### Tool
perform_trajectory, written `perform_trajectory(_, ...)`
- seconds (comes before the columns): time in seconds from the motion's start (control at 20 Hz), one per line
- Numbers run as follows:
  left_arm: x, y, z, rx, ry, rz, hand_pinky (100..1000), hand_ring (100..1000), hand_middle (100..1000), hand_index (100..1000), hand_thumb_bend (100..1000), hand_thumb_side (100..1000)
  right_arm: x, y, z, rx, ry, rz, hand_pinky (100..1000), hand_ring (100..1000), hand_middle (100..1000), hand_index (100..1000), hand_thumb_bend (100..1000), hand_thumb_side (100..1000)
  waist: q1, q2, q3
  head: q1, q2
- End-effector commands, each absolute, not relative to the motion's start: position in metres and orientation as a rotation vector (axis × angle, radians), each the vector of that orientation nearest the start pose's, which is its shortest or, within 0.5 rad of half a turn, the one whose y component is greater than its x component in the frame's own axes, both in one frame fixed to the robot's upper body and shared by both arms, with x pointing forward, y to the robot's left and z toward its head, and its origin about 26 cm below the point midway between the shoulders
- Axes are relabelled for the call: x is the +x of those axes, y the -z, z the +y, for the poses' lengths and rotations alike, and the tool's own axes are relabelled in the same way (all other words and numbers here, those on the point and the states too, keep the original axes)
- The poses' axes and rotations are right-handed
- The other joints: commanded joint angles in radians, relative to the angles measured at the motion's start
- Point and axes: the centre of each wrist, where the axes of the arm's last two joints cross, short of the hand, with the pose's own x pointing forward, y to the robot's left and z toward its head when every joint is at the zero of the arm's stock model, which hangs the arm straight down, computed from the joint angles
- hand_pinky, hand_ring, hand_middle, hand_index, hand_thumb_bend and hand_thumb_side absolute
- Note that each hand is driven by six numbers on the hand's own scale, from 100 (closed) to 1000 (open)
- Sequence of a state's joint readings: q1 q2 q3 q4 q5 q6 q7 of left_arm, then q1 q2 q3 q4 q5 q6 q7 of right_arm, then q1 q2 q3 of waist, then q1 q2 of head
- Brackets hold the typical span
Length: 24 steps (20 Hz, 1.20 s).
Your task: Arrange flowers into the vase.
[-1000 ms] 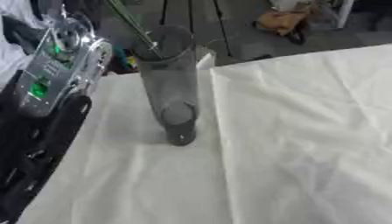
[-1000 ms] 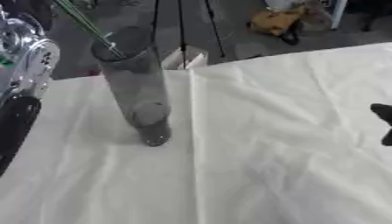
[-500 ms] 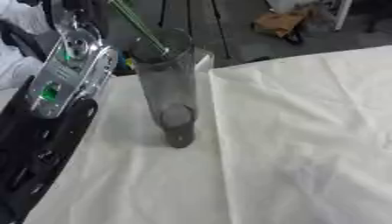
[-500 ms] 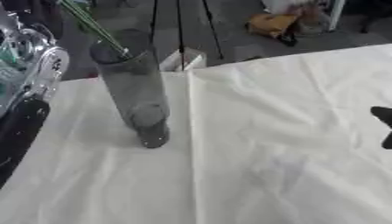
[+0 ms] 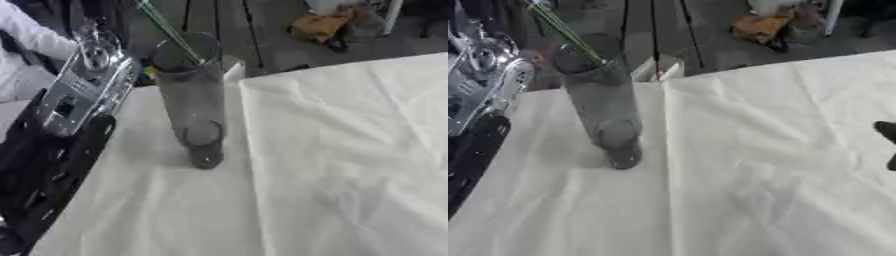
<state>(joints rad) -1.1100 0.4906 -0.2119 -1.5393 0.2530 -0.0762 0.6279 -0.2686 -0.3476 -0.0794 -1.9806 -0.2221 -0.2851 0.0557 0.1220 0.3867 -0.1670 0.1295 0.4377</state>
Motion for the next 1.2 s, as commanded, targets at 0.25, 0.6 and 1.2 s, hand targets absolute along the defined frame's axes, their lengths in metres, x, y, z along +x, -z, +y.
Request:
perform_trajectory(0.25,0.383,-0.385,0.188,-0.319,0.096,3.566,100,100,100,209,130,945,0.295,-0.203,-0.288,0.023,-0.301,-2.538,941,815,410,749,100,900,0.001,-0.010,0.006,-0.005,-0.004)
perform_trajectory(0.6,0.387,-0.379,0.193,-0.444,-0.015,3.584,100,100,100,288,100,983,0.295,-0.202,-0.289,0.017,-0.296,-2.534,942,816,410,749,100,892,0.000,-0.013,0.013,-0.010,-0.003)
perform_trajectory(1.2,0.391,-0.373,0.203,-0.636,-0.285,3.640,100,108,179,356,100,960,0.294,-0.201,-0.291,0.007,-0.289,-2.524,942,816,411,749,100,887,0.003,-0.024,0.024,-0.016,0.002)
